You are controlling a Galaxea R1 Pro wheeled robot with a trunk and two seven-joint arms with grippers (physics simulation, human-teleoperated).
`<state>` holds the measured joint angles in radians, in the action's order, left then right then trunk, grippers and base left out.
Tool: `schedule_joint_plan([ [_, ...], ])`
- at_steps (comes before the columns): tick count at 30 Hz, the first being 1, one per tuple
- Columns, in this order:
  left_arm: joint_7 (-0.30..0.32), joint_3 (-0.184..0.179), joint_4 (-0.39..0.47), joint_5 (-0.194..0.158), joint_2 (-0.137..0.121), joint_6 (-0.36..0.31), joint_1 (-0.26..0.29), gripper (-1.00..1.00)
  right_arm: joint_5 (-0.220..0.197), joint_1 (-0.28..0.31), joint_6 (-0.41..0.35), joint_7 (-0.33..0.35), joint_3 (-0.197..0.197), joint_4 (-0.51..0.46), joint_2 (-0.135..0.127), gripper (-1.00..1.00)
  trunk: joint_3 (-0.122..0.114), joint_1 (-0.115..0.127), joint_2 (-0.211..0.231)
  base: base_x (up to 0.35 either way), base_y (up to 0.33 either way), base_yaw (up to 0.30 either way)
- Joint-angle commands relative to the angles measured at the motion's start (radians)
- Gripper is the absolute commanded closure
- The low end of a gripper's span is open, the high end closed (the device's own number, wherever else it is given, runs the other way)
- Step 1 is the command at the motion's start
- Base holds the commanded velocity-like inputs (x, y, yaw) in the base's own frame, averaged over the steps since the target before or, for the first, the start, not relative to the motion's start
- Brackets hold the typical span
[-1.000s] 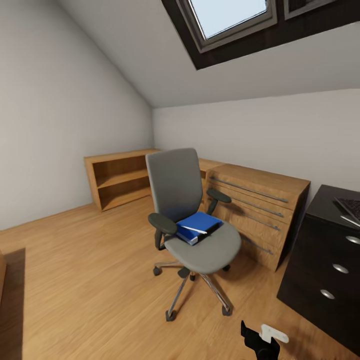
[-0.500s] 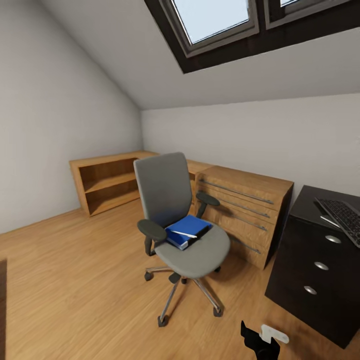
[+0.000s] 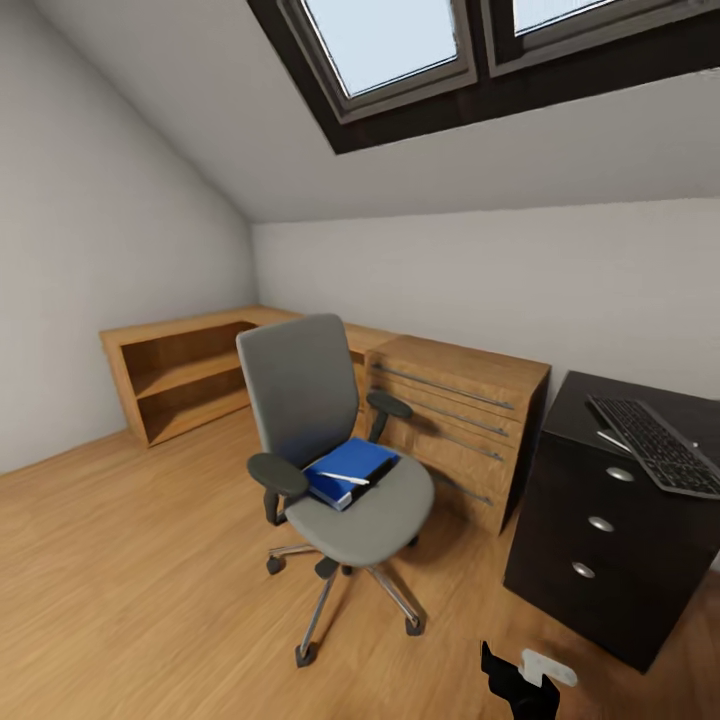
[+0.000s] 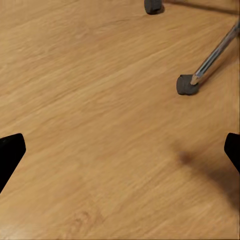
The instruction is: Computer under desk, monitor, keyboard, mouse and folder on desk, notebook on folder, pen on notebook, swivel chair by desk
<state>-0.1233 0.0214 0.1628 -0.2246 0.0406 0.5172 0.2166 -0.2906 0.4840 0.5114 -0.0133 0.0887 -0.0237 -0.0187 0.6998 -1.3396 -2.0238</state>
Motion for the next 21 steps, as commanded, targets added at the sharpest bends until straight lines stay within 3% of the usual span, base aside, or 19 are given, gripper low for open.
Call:
schedule_joint_plan([
  [1,-0.002,0.002,0.0,-0.001,0.0,0.003,0.0,-1.0,0.005,0.001,0.002,-0.001,0.008,0.001,0.0,-1.0,-0.002,0.004,0.007,0.0,0.0,-0.255],
  [6,-0.001,0.002,0.0,-0.001,0.001,0.003,0.001,-1.0,0.007,0.001,0.003,0.001,0.008,0.001,0.0,-1.0,-0.018,0.023,0.042,0.0,0.0,-0.223],
  [16,-0.001,0.001,-0.001,-0.001,0.002,0.003,0.001,-1.0,0.013,0.001,0.008,0.003,0.008,0.027,-0.022,-1.0,-0.049,0.062,0.112,0.0,0.0,-0.026],
  [21,-0.001,0.0,-0.019,0.0,0.004,0.002,0.0,-1.0,0.066,0.001,0.009,0.004,0.008,0.039,-0.026,-1.0,-0.065,0.081,0.147,0.0,0.0,-0.001],
])
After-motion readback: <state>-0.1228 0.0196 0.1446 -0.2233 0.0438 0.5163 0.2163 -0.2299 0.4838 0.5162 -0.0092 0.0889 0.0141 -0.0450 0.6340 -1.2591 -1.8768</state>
